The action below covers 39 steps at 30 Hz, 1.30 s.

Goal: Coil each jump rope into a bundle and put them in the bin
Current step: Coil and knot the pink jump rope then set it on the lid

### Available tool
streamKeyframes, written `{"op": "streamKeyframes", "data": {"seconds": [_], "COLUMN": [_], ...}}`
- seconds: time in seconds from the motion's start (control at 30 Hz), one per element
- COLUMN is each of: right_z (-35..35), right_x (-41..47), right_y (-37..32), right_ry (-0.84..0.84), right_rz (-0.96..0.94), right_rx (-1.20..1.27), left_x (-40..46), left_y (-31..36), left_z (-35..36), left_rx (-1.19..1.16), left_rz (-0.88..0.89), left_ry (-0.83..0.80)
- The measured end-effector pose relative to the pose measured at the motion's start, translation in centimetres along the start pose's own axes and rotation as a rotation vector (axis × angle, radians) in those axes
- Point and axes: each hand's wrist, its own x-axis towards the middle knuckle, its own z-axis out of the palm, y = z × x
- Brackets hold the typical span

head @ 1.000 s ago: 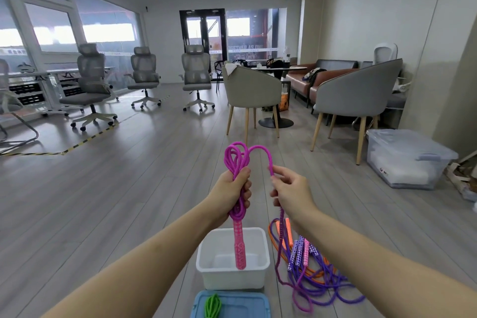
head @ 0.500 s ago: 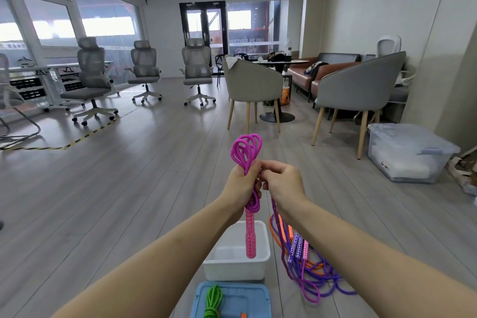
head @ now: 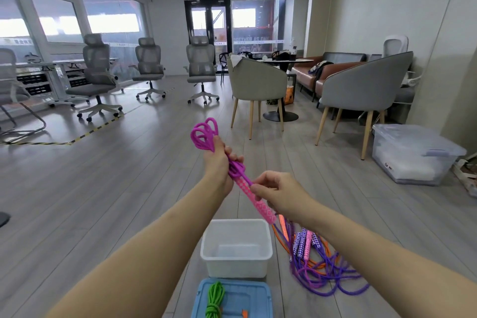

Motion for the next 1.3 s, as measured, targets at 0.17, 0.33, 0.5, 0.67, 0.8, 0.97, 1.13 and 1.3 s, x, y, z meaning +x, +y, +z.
{"op": "streamKeyframes", "data": {"seconds": [0.17, 0.33, 0.5, 0.67, 0.8, 0.97, 1.13, 1.3], "right_z": [-2.0, -4.1, -3.2, -1.8, -1.5, -1.5, -2.3, -4.0], "right_x": [-0.8, -0.5, 0.2, 0.8, 1.2, 1.5, 1.6, 0.9], "right_y": [1.2, 2.9, 3.1, 1.9, 1.5, 1.1, 1.4, 2.6], "right_ry": [-0.242, -0.141, -0.073, 0.099, 0.201, 0.27, 0.304, -0.094], "right_rz": [-0.03, -0.029, -0.199, -0.327, -0.355, -0.383, -0.29, -0.032], "right_rx": [-0.247, -0.379, -0.519, -0.623, -0.682, -0.723, -0.781, -0.325], "left_x": [1.9, 1.2, -0.6, -2.0, -3.2, -3.6, -3.9, -4.0], "left_y": [2.7, 4.8, 3.6, 2.0, 1.1, 1.0, 1.2, 3.2], "left_z": [-1.3, -3.0, -3.6, -3.0, -2.2, -1.8, -1.5, -1.0], "left_rx": [-0.044, 0.2, 0.604, 0.824, 0.908, 0.956, 0.92, 0.774], "left_rz": [0.055, -0.007, 0.013, -0.001, -0.016, -0.06, -0.187, -0.316], "left_ry": [-0.005, -0.2, -0.386, -0.512, -0.578, -0.625, -0.633, -0.757]}}
